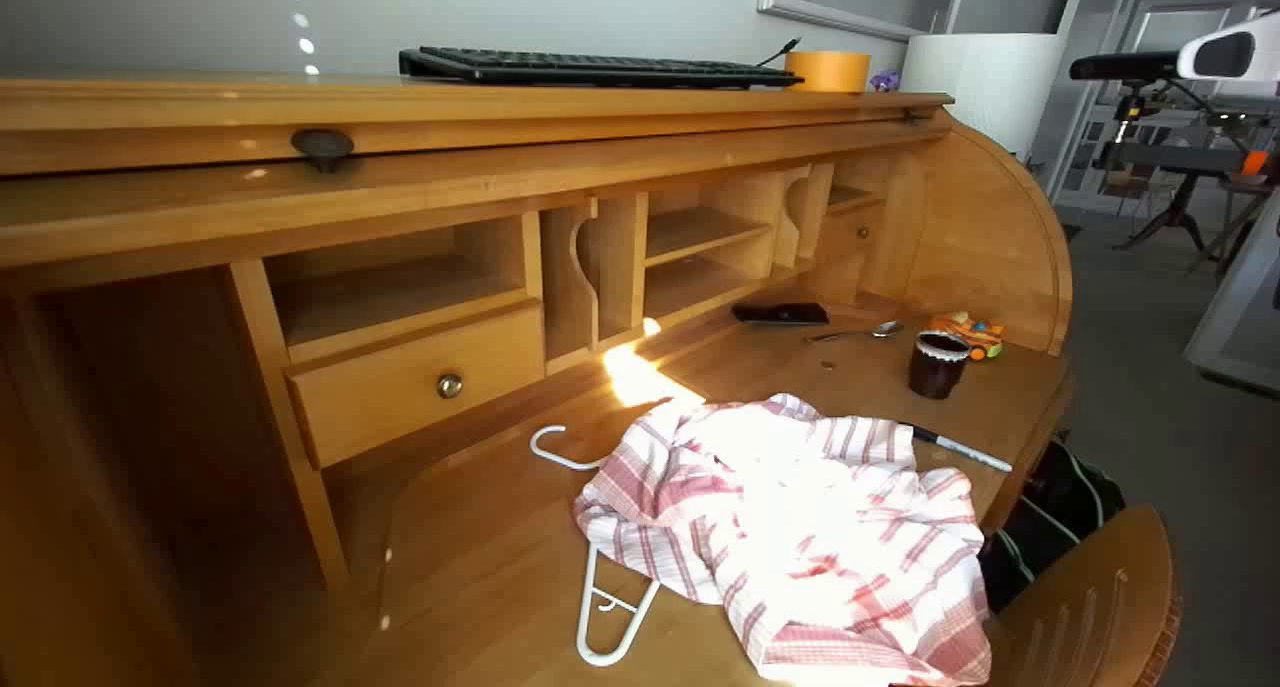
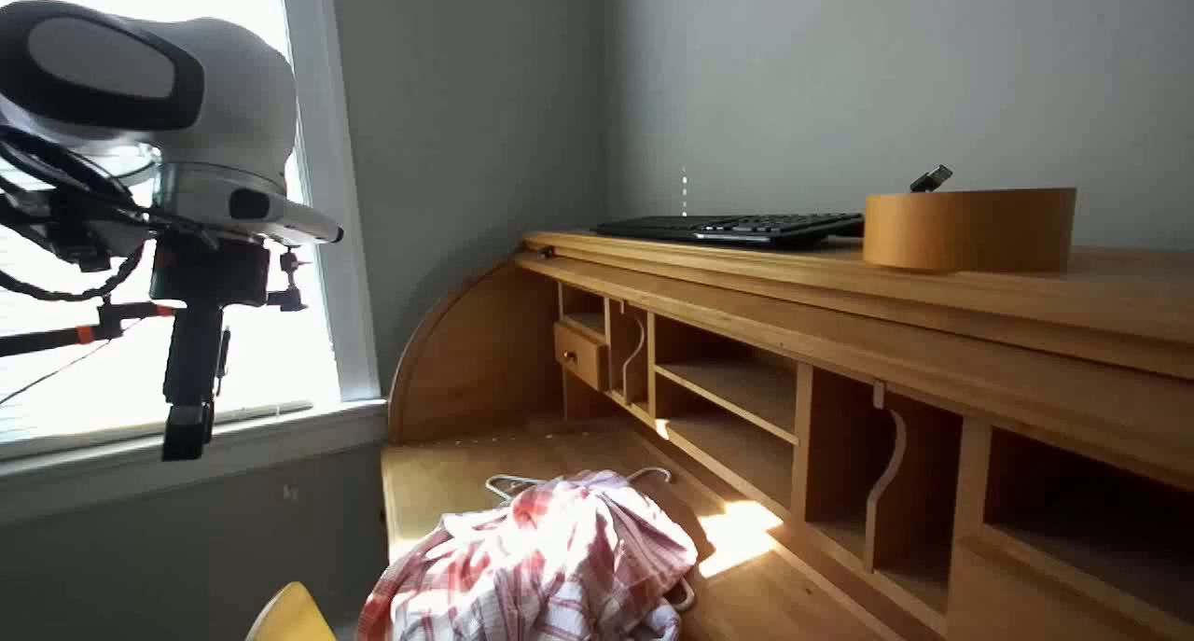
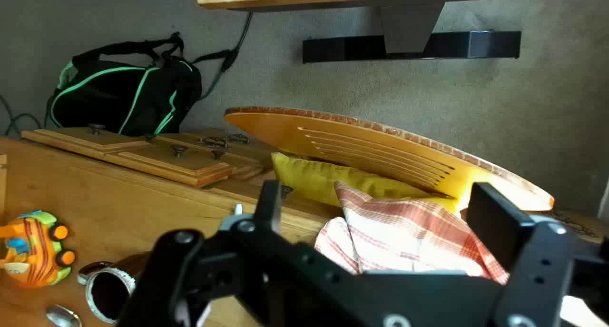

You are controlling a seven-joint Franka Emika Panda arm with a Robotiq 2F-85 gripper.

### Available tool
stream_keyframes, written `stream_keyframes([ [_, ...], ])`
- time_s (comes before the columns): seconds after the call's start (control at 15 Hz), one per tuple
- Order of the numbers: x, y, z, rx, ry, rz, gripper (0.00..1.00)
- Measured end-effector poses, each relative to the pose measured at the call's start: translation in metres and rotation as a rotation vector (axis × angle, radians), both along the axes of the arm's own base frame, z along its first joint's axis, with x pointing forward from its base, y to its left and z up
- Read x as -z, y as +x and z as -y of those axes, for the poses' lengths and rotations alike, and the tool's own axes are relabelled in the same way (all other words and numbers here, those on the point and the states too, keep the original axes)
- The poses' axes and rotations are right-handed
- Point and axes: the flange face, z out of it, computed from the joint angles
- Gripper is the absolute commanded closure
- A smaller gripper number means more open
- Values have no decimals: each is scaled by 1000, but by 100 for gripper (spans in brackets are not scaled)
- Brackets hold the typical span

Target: Put the marker in the cup

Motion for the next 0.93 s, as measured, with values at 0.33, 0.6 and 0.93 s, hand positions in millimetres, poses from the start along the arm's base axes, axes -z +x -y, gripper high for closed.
stream_keyframes([
  [0.33, 0, 0, 0, 0, 0, -1, 0],
  [0.6, 1, 5, 3, 21, -7, 33, 0],
  [0.93, 33, 38, 57, 102, 85, 129, 0],
])
